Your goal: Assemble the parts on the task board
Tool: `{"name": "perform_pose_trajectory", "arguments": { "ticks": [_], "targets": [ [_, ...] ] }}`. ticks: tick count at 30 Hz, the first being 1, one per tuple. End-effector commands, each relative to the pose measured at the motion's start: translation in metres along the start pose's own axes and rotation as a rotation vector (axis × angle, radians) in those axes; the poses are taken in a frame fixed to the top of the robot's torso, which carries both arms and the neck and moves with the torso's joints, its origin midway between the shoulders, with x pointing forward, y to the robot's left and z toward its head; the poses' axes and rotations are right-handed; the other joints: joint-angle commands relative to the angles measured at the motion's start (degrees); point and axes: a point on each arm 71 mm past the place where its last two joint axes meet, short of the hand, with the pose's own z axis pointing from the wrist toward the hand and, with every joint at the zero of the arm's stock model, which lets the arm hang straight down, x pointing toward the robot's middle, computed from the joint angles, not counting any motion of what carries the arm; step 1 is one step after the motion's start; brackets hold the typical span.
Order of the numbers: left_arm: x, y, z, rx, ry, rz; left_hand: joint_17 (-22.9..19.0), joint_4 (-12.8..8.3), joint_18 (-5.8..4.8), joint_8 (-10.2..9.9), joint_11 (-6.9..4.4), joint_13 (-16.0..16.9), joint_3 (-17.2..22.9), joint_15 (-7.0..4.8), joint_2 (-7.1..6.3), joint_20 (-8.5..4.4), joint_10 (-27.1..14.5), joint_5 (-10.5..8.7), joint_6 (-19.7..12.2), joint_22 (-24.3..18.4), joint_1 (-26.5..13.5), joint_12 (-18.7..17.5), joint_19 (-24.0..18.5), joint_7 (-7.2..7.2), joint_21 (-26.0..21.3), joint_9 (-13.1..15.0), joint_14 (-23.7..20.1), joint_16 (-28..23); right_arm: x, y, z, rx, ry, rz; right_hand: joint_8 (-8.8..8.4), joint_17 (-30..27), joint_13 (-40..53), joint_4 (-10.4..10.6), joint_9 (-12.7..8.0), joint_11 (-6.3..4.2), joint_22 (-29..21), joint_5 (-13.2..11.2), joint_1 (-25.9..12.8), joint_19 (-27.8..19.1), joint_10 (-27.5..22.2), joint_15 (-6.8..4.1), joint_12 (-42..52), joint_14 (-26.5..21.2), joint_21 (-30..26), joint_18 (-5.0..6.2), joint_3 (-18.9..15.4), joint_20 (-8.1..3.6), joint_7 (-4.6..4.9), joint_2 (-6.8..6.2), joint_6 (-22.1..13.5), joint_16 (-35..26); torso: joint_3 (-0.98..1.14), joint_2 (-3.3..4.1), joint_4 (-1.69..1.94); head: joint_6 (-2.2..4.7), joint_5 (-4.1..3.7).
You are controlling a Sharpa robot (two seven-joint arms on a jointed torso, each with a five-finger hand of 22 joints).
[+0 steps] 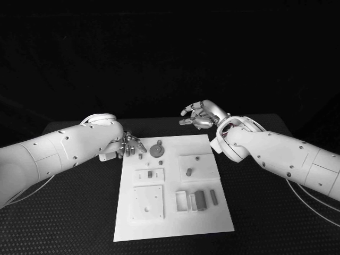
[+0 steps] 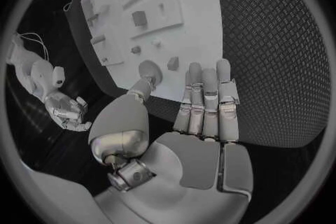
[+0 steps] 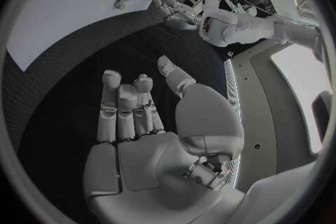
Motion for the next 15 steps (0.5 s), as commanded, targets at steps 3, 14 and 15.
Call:
{"name": "perform_pose_trajectory", "arguments": {
  "ticks": [3, 14, 15],
  "targets": [
    [0.0038, -0.0042, 0.0027, 0.016, 0.017, 0.024, -0.1, 0.1, -0.68, -0.2, 0.06, -0.1, 0.3, 0.01, 0.66, 0.02, -0.3, -0.22, -0.4, 0.1, 0.1, 0.0, -0.2, 0.45, -0.2, -0.1, -0.3, 0.2, 0.0021, 0.0026, 0.0004, -0.01, 0.013, 0.001, -0.28, -0.1, -0.1, 0.0, -0.1, 0.4, 0.4, -0.2, -0.2, 0.2, -0.1, -0.04, 0.2, 0.2, -0.3, 0.75, -0.3, -0.21, 1.46, 0.52, -1.1, 0.1, 0.02, 0.0, 0.06, -0.22, -0.11],
    [0.0054, -0.0048, 0.0043, 0.02, 0.027, 0.028, -0.3, -0.5, -0.76, 0.2, -0.12, -0.1, 0.5, -0.04, 2.2, 0.01, -0.3, 0.03, 0.5, 0.3, 0.9, 0.2, -0.1, 0.21, -0.3, -0.3, -0.3, 0.3, 0.0029, 0.0031, 0.0008, -0.01, 0.015, 0.001, -0.29, -0.1, -0.1, 0.0, -0.1, 0.4, 0.4, -0.2, -0.1, 0.2, -0.1, -0.04, 0.2, 0.2, -0.3, 0.75, -0.3, -0.22, 1.46, 0.53, -1.1, 0.1, 0.05, -0.05, 0.05, -0.48, -0.2],
    [0.0056, -0.0049, 0.0044, 0.021, 0.028, 0.029, -0.3, -0.8, -0.78, 0.4, -0.21, -0.2, 0.6, -0.08, 2.58, -0.01, -0.3, 0.31, 0.8, 0.4, 1.2, 0.3, 0.0, 0.09, -0.3, -0.3, -0.2, 0.4, 0.0029, 0.0033, 0.0008, -0.011, 0.015, 0.001, -0.29, -0.1, -0.1, 0.0, -0.1, 0.4, 0.4, -0.2, -0.1, 0.2, -0.1, -0.04, 0.2, 0.2, -0.3, 0.75, -0.3, -0.22, 1.46, 0.52, -1.1, 0.1, 0.05, -0.05, 0.05, -0.49, -0.18]
  ]
}}
